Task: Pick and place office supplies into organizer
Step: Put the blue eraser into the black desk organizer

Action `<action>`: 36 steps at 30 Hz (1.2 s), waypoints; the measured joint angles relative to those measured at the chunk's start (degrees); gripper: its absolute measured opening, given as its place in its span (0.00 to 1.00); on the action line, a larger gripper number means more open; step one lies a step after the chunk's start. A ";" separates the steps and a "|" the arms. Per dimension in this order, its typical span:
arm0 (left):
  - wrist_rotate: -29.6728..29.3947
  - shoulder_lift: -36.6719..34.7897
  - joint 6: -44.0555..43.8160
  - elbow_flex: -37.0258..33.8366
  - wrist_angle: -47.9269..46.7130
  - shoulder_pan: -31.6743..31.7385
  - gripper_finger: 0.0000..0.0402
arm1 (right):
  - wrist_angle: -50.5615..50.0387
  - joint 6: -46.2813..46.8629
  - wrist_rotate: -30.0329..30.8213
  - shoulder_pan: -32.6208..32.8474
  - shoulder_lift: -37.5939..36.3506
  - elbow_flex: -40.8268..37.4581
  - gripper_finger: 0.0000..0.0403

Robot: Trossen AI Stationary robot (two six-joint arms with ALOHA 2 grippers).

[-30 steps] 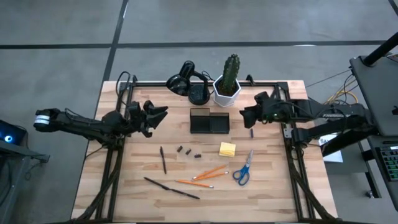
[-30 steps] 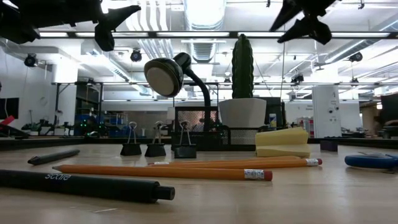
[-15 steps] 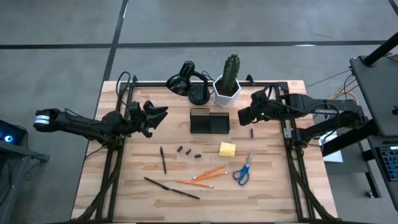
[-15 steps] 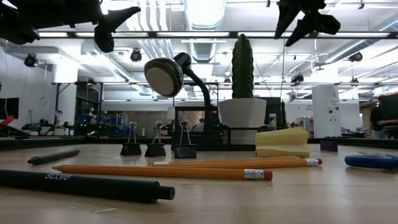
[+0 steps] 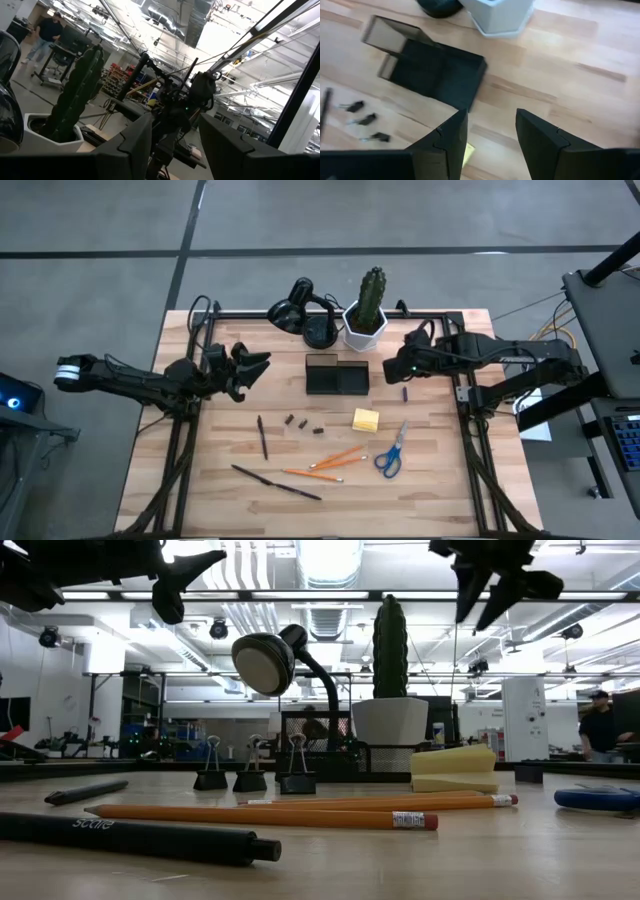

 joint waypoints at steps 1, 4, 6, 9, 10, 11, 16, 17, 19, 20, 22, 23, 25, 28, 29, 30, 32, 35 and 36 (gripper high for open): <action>0.00 0.00 0.00 0.00 -0.02 0.00 0.37 | -0.84 0.77 -0.06 0.00 0.03 -0.24 0.39; 0.02 0.00 0.01 0.00 -1.13 -0.04 0.37 | -2.35 3.04 -1.07 0.00 0.28 -0.61 0.39; 0.04 0.00 0.02 0.00 -1.56 -0.04 0.37 | -2.74 4.40 -2.37 0.00 0.28 -1.08 0.39; 0.04 0.00 0.02 0.00 -2.16 -0.04 0.37 | -2.56 7.64 -5.79 -0.23 0.28 -2.08 0.39; 0.04 0.00 0.02 0.00 -2.66 -0.04 0.37 | -2.55 8.49 -7.17 -0.34 0.33 -2.56 0.39; 0.04 0.04 0.02 -0.02 -2.95 -0.04 0.37 | -2.42 9.48 -8.44 -0.44 0.37 -3.19 0.39; 0.05 0.04 0.03 -0.04 -2.96 -0.04 0.37 | -2.43 12.28 -10.82 -0.59 0.72 -7.69 0.39; 0.07 0.04 0.04 -0.04 -2.95 -0.02 0.37 | -2.38 12.63 -10.87 -0.59 0.72 -8.79 0.39; 0.07 0.02 0.04 -0.04 -2.93 -0.02 0.37 | -2.34 13.40 -10.88 -0.59 0.94 -10.92 0.39; 0.04 0.02 0.04 -0.04 -2.95 -0.02 0.37 | -2.07 13.82 -10.88 -0.59 0.98 -11.95 0.39; 0.04 0.02 0.06 -0.04 -2.93 -0.02 0.37 | -1.41 14.12 -10.87 -0.59 0.98 -14.25 0.39; 0.04 0.02 0.06 -0.04 -2.93 0.00 0.37 | -0.31 14.12 -10.86 -0.59 0.98 -15.51 0.39; 0.05 0.02 0.06 -0.04 -2.95 0.02 0.37 | 3.40 14.13 -10.65 -0.61 0.98 -18.10 0.39; 0.04 0.02 0.06 -0.04 -2.95 0.02 0.37 | 10.78 13.77 -10.44 -0.61 1.07 -22.23 0.39; 0.04 0.02 0.05 -0.05 -2.95 0.01 0.37 | 13.42 13.67 -10.44 -0.61 1.22 -23.58 0.39; 0.04 0.02 0.06 -0.07 -2.95 0.00 0.37 | 15.42 13.67 -10.44 -0.61 1.41 -24.82 0.39; 0.05 0.02 0.05 -0.07 -2.95 0.00 0.37 | 16.82 13.95 -10.44 -0.61 1.68 -26.40 0.39; 0.04 0.02 0.06 -0.07 -2.95 0.00 0.37 | 16.63 14.01 -10.42 -0.61 2.15 -27.33 0.39; 0.05 0.02 0.06 -0.07 -2.95 0.00 0.37 | 16.56 14.02 -10.41 -0.61 2.19 -27.50 0.39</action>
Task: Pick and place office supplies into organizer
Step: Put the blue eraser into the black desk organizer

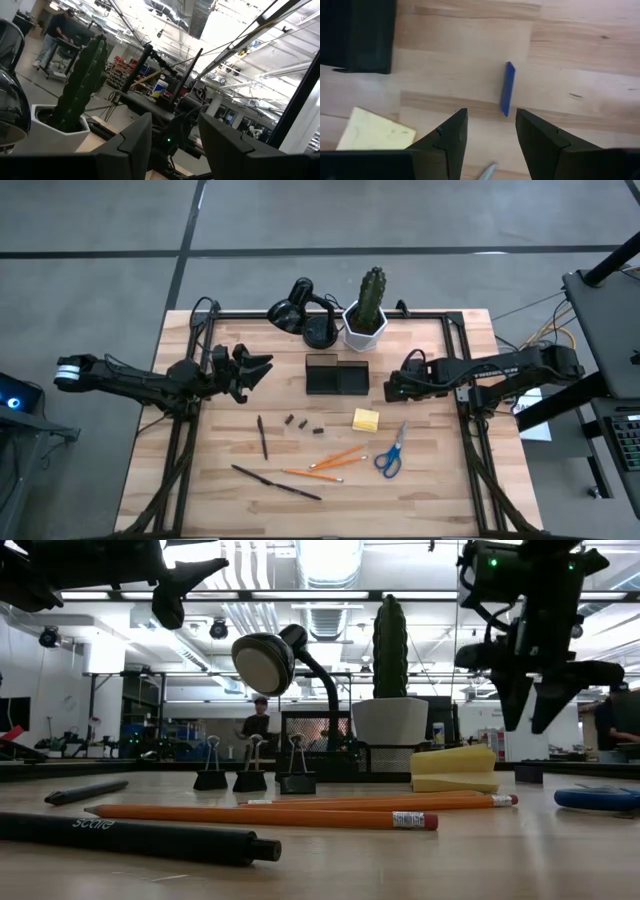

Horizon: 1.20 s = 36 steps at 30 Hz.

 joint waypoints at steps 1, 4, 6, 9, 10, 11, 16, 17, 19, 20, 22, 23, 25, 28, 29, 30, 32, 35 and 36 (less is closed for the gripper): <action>0.00 0.00 -0.02 0.00 0.00 0.00 0.37 | 0.01 0.03 0.27 0.00 0.00 -0.08 0.39; 0.00 0.00 -0.02 0.00 0.01 0.00 0.37 | 0.05 0.07 2.08 -0.06 0.00 -0.21 0.39; 0.00 0.00 -0.02 0.00 0.00 0.00 0.37 | 0.11 -0.01 3.20 -0.15 0.00 -0.21 0.39; 0.02 0.00 -0.03 0.00 0.00 0.00 0.37 | 0.14 -0.41 3.49 -0.45 0.00 -0.24 0.40; 0.02 0.00 -0.02 0.00 0.02 0.00 0.37 | 0.18 -0.84 3.51 -0.62 0.00 -0.24 0.41; 0.02 0.00 -0.02 -0.01 0.02 0.00 0.37 | 0.23 -1.29 3.63 -0.75 0.00 -0.26 0.42; 0.02 0.00 -0.02 0.00 0.02 0.00 0.37 | 1.02 -2.07 5.67 -1.30 0.00 -1.50 0.48; 0.02 0.00 -0.02 -0.02 0.00 0.00 0.37 | 1.18 -2.44 5.78 -1.31 0.00 -1.77 0.49; 0.02 0.00 -0.02 0.00 0.02 0.00 0.37 | 1.12 -2.71 6.07 -1.29 0.00 -2.31 0.50; 0.02 0.00 -0.02 -0.02 0.02 0.00 0.37 | 1.37 -2.71 6.07 -1.29 0.00 -2.56 0.50; 0.01 0.00 -0.02 -0.02 0.00 0.00 0.37 | 2.79 -3.59 6.16 -1.29 0.00 -3.35 0.50; 0.02 0.00 -0.02 -0.02 0.01 -0.03 0.37 | 4.06 -4.27 6.22 -1.27 0.00 -3.92 0.50; 0.02 0.00 -0.02 -0.02 0.01 -0.04 0.37 | 6.86 -4.54 6.25 -1.27 0.00 -5.23 0.50; 0.02 0.00 -0.02 -0.02 0.01 -0.04 0.37 | 10.23 -4.87 6.29 -1.27 0.00 -7.36 0.50; 0.02 -0.02 -0.02 -0.01 0.01 -0.04 0.37 | 10.62 -4.68 6.29 -1.25 0.00 -7.91 0.50; 0.02 0.00 -0.02 -0.01 0.01 -0.04 0.37 | 10.86 -4.34 6.41 -1.25 0.00 -8.42 0.50; 0.02 0.00 -0.02 -0.02 0.00 -0.04 0.37 | 11.12 -4.01 6.64 -1.25 -0.01 -9.34 0.50; 0.02 -0.02 -0.01 -0.02 0.02 -0.04 0.37 | 12.59 -4.48 6.61 -1.25 0.00 -11.04 0.50; 0.02 -0.02 -0.02 -0.02 0.00 -0.04 0.37 | 13.36 -4.56 6.47 -1.25 -0.02 -11.57 0.50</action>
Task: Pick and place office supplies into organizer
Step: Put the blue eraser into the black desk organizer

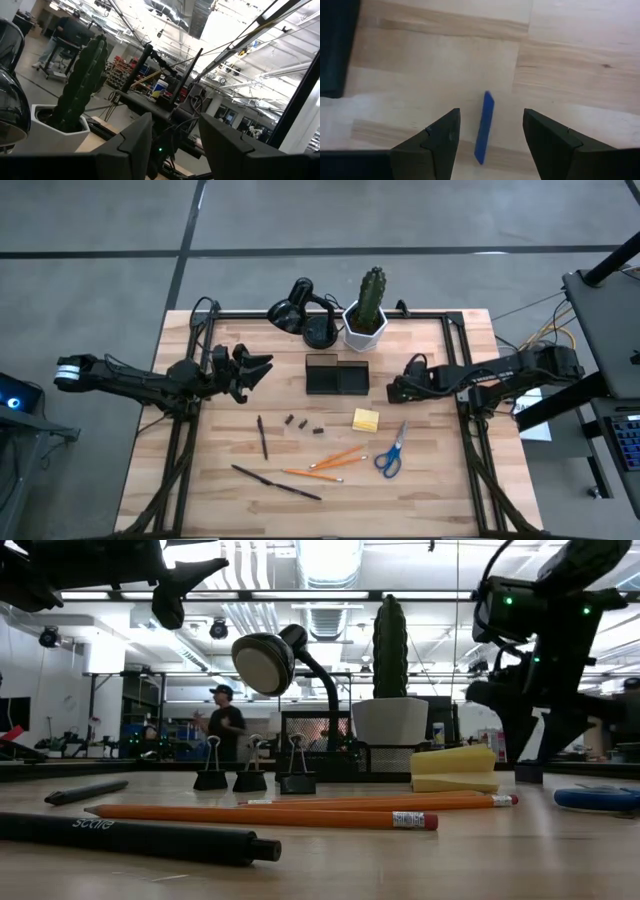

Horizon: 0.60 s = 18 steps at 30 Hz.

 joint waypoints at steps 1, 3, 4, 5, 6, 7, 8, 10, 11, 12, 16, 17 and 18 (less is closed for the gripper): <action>0.00 0.00 0.01 0.00 0.01 0.00 0.37 | 0.70 -0.08 -0.12 0.00 0.02 -0.44 0.50; 0.00 0.00 0.02 0.00 0.01 0.00 0.37 | 2.22 -0.12 -0.14 0.04 0.01 -1.23 0.50; 0.00 0.00 0.02 0.00 0.01 0.00 0.37 | 3.32 -0.24 -0.20 0.04 0.02 -1.66 0.50; 0.00 0.00 0.00 0.00 0.00 0.01 0.37 | 4.41 -0.34 -0.23 0.02 0.02 -2.08 0.50; 0.00 0.00 0.01 0.00 0.01 0.02 0.37 | 5.30 -0.34 -0.24 0.04 0.02 -2.46 0.50; 0.00 0.00 0.02 0.00 0.01 0.02 0.37 | 5.91 -0.34 -0.25 0.04 0.02 -2.73 0.50; 0.00 0.00 0.02 0.00 0.01 0.02 0.37 | 6.35 -0.32 -0.25 0.04 0.02 -3.01 0.50; 0.00 0.00 0.02 0.00 0.01 0.02 0.37 | 6.52 -0.34 -0.27 0.02 0.10 -3.44 0.50; 0.00 0.00 0.02 0.00 0.00 0.02 0.37 | 6.51 -0.34 -0.27 0.02 0.20 -3.56 0.50; 0.00 0.00 0.02 0.00 0.00 0.06 0.37 | 6.53 -0.36 -0.27 0.02 0.34 -3.62 0.50; 0.00 0.00 0.02 0.00 0.02 0.07 0.37 | 6.67 -0.56 -0.29 0.02 1.66 -3.62 0.50; 0.00 0.00 0.02 0.00 0.00 0.07 0.37 | 6.67 -0.53 -0.24 0.02 2.05 -3.62 0.50; 0.00 0.00 0.02 0.00 0.00 0.07 0.37 | 6.78 -0.51 -0.13 0.02 2.43 -3.59 0.50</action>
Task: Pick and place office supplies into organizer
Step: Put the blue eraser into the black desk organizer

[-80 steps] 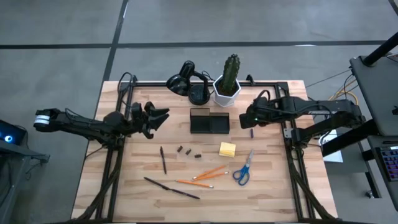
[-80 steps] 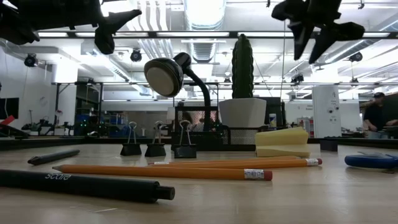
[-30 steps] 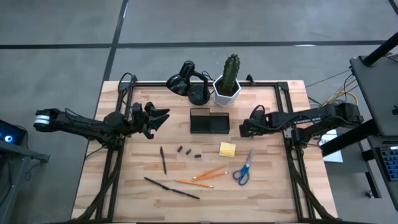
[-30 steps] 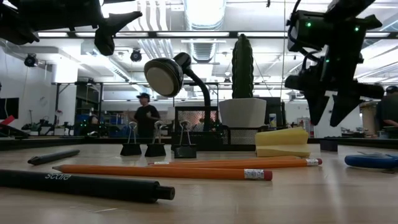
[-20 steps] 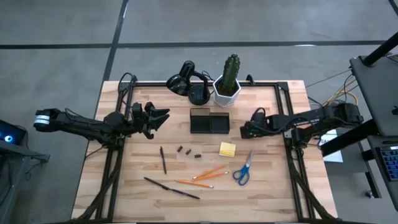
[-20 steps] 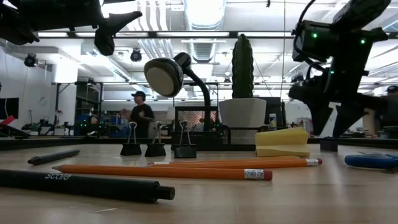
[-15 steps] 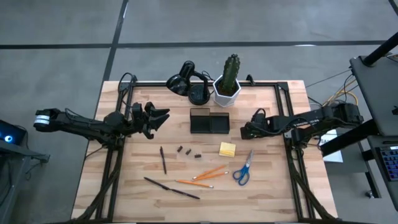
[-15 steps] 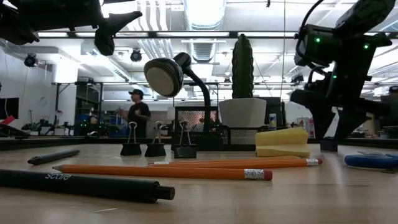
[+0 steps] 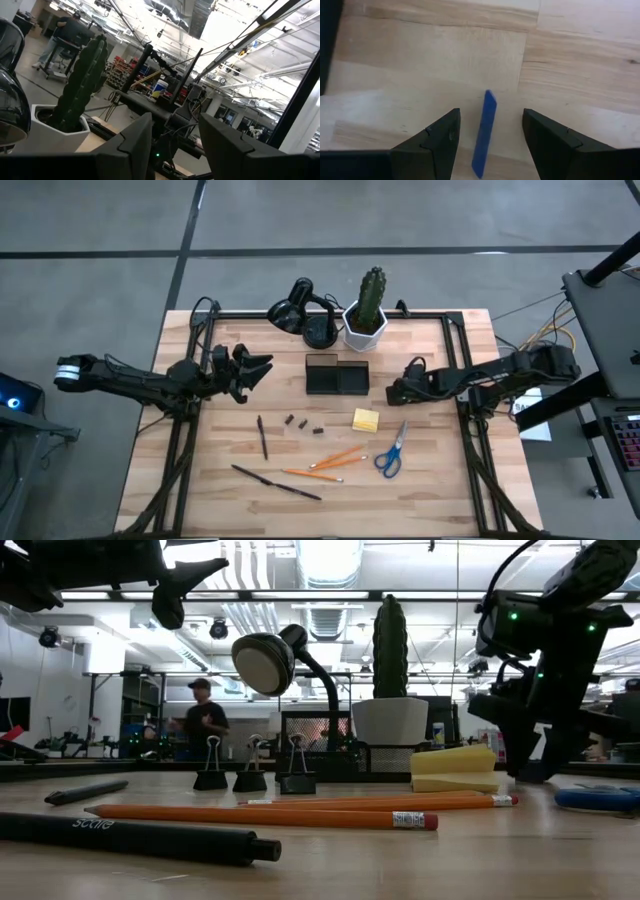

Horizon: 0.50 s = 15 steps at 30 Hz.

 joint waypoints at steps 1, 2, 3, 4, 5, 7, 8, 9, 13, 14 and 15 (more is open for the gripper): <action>0.00 0.00 0.00 0.00 0.00 0.00 0.37 | 0.05 0.00 0.12 0.00 0.30 0.08 0.50; 0.00 0.00 0.00 0.00 0.00 0.00 0.37 | 0.06 0.00 0.22 0.02 0.72 0.16 0.50; 0.00 0.00 0.00 -0.02 0.01 0.00 0.37 | 0.00 0.00 0.29 0.02 1.07 0.34 0.50; 0.00 0.00 0.00 -0.02 0.00 0.00 0.37 | -0.09 0.00 0.32 0.02 1.40 0.56 0.50; -0.01 0.00 0.00 -0.02 0.00 -0.02 0.37 | -0.19 -0.01 0.32 0.02 1.75 0.85 0.50; 0.00 0.00 0.00 -0.02 0.00 -0.02 0.37 | -0.24 -0.09 0.27 0.00 2.12 1.49 0.50; -0.01 0.00 0.00 -0.02 0.00 -0.02 0.37 | -0.15 -0.07 0.05 -0.06 2.29 1.79 0.50; 0.00 0.00 0.00 -0.02 0.00 -0.02 0.37 | -0.06 -0.07 -0.18 -0.07 2.47 2.13 0.50; 0.00 0.00 0.00 -0.02 0.00 -0.02 0.37 | -0.04 -0.03 -0.54 0.01 3.10 2.73 0.50; 0.00 0.00 0.00 -0.02 0.00 -0.02 0.37 | -0.06 -0.05 -0.42 0.00 3.30 2.73 0.49; 0.00 0.00 0.00 -0.02 0.00 -0.02 0.37 | -0.08 -0.05 -0.33 0.00 3.50 2.73 0.48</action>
